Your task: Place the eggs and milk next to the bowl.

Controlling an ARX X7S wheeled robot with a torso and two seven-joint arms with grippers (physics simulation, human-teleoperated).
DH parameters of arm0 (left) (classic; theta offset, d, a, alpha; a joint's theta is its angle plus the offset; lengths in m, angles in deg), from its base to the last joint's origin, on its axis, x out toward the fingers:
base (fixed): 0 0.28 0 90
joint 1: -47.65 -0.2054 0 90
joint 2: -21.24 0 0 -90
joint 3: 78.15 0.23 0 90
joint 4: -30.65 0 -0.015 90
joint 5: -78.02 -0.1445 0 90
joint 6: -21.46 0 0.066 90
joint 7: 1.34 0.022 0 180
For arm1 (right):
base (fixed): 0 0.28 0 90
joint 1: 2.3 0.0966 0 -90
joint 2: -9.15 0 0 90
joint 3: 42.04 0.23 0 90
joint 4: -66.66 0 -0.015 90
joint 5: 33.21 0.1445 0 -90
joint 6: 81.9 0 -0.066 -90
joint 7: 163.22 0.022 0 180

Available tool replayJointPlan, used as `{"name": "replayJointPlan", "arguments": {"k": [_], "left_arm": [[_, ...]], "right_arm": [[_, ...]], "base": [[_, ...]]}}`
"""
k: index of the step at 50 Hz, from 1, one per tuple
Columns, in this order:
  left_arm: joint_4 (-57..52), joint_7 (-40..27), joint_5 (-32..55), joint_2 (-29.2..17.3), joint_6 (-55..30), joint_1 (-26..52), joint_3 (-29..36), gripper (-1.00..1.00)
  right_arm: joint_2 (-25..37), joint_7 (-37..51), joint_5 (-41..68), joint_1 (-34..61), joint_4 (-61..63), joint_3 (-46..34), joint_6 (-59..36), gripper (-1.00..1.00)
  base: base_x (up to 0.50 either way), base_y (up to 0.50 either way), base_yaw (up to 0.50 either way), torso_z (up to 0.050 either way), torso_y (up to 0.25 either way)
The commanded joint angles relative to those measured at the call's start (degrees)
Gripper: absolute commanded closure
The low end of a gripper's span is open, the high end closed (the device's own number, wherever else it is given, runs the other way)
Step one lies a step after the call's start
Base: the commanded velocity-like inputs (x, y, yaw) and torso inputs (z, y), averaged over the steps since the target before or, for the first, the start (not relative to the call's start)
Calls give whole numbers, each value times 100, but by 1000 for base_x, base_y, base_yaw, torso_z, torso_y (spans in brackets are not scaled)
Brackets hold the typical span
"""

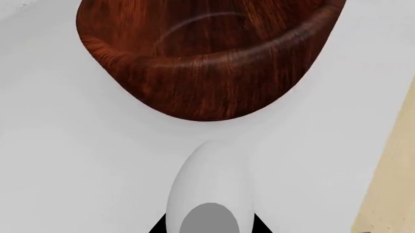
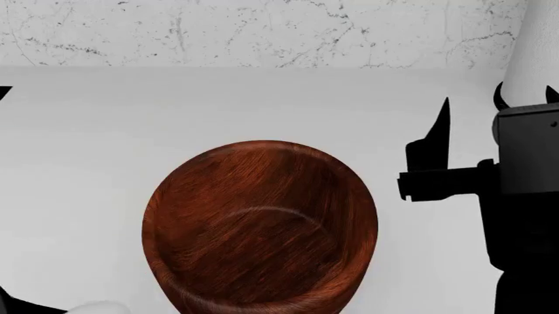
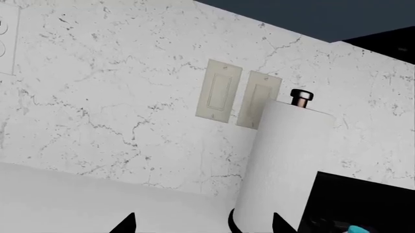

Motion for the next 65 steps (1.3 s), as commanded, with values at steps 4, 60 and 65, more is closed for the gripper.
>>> {"name": "replayJointPlan", "arguments": {"k": [4, 60, 65], "left_arm": [[-141, -25, 102, 68, -47, 72, 178, 100], [571, 382, -798, 575, 330, 619, 1451, 100], [589, 393, -818, 611, 334, 630, 1516, 100]], "right_arm": [[11, 13, 23, -49, 14, 29, 26, -100], [53, 84, 89, -127, 19, 101, 53, -100], [58, 88, 93, -168, 14, 122, 84, -100]], "base": [[0, 0, 0, 0, 0], [0, 0, 0, 0, 0], [0, 0, 0, 0, 0]]}}
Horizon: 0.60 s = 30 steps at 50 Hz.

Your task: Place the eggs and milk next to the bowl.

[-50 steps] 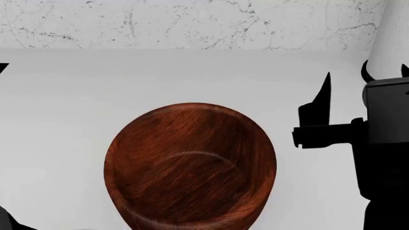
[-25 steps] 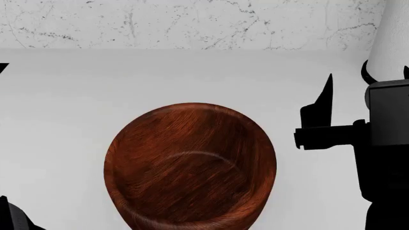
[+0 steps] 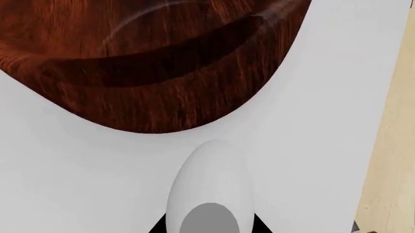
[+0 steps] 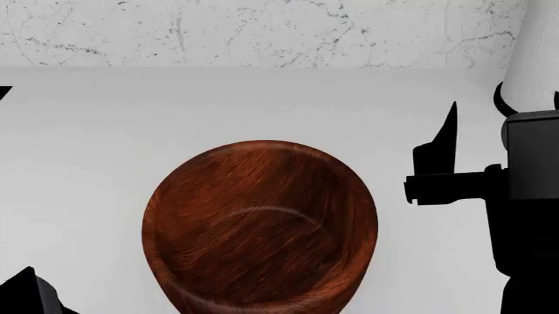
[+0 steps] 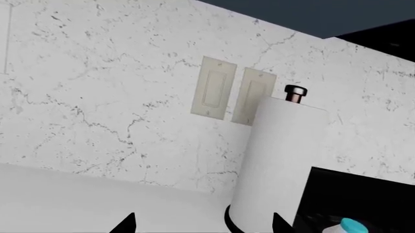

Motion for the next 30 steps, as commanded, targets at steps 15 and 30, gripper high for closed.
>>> {"name": "replayJointPlan", "arguments": {"k": [15, 30], "left_arm": [[219, 44, -162, 140, 106, 102, 352, 100], [264, 81, -266, 140, 244, 51, 480, 100]], "right_arm": [[13, 21, 16, -65, -43, 38, 80, -100], [38, 44, 37, -119, -4, 71, 78, -100]], "base": [[0, 0, 0, 0, 0], [1, -2, -3, 0, 0]]}}
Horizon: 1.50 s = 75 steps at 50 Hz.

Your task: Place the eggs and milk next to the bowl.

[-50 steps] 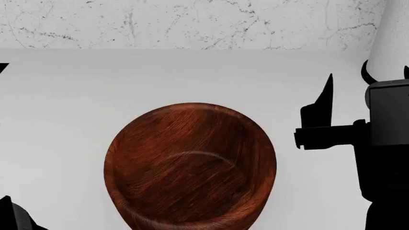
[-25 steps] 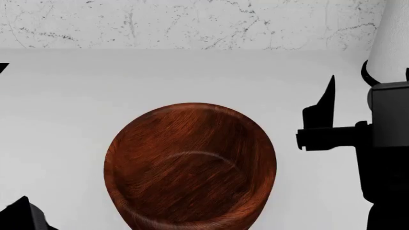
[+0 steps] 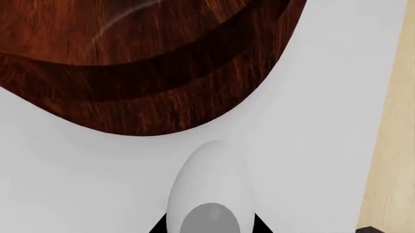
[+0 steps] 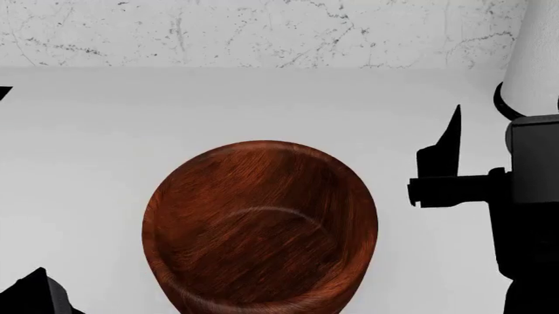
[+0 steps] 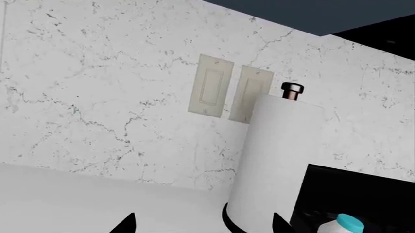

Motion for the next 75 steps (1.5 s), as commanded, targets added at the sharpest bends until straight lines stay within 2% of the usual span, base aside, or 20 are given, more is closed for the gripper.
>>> {"name": "replayJointPlan", "arguments": {"k": [1, 7, 8, 25, 51, 75], "left_arm": [[40, -73, -56, 78, 31, -94, 130, 100], [68, -102, -84, 101, 56, -71, 133, 100], [61, -88, -97, 89, 66, -67, 149, -100], [-3, -127, -33, 71, -5, 25, 113, -100], [-702, -410, 786, -223, -370, 137, -664, -100], [-1468, -1508, 2557, -910, -359, -908, -2633, -100]], "right_arm": [[18, 17, 20, -46, 38, 33, -4, -100], [14, 29, 37, -69, 51, 54, -1, -100], [15, 29, 35, -70, 46, 49, 0, -100], [36, 44, 78, -65, 79, 90, -19, -100], [47, 54, 126, -9, 92, 89, -28, -100], [6, 58, 139, -3, 30, 52, 80, -100]], "base": [[0, 0, -3, 0, 0], [2, -2, -3, 0, 0], [0, -3, -3, 0, 0], [0, 0, 0, 0, 0], [0, 0, 0, 0, 0], [0, 0, 0, 0, 0]]}}
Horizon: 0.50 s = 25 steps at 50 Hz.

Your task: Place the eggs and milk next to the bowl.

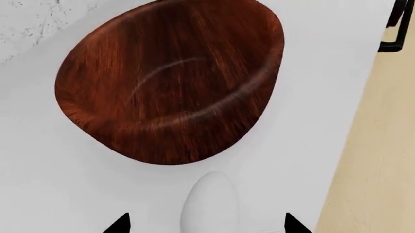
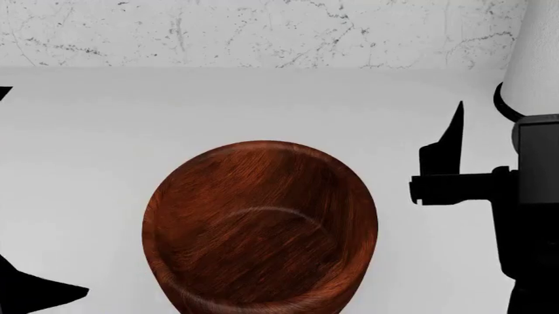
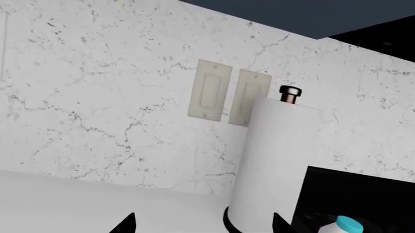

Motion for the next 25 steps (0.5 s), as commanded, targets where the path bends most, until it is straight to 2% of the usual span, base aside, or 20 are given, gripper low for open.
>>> {"name": "replayJointPlan", "arguments": {"k": [1, 11, 25], "left_arm": [[-282, -520, 730, -309, 65, -533, -893, -100], [-172, -952, 1279, -439, 202, -1014, -1642, -100], [-30, -1255, 1362, -484, 383, -1571, -2314, -100]], "right_arm": [[-14, 0, 7, 22, -32, -25, 34, -100], [-28, 7, 9, 24, -55, -56, 55, -100], [-10, 6, 31, 49, -59, -52, 57, -100]], "base": [[0, 0, 0, 0, 0], [0, 0, 0, 0, 0], [0, 0, 0, 0, 0]]}}
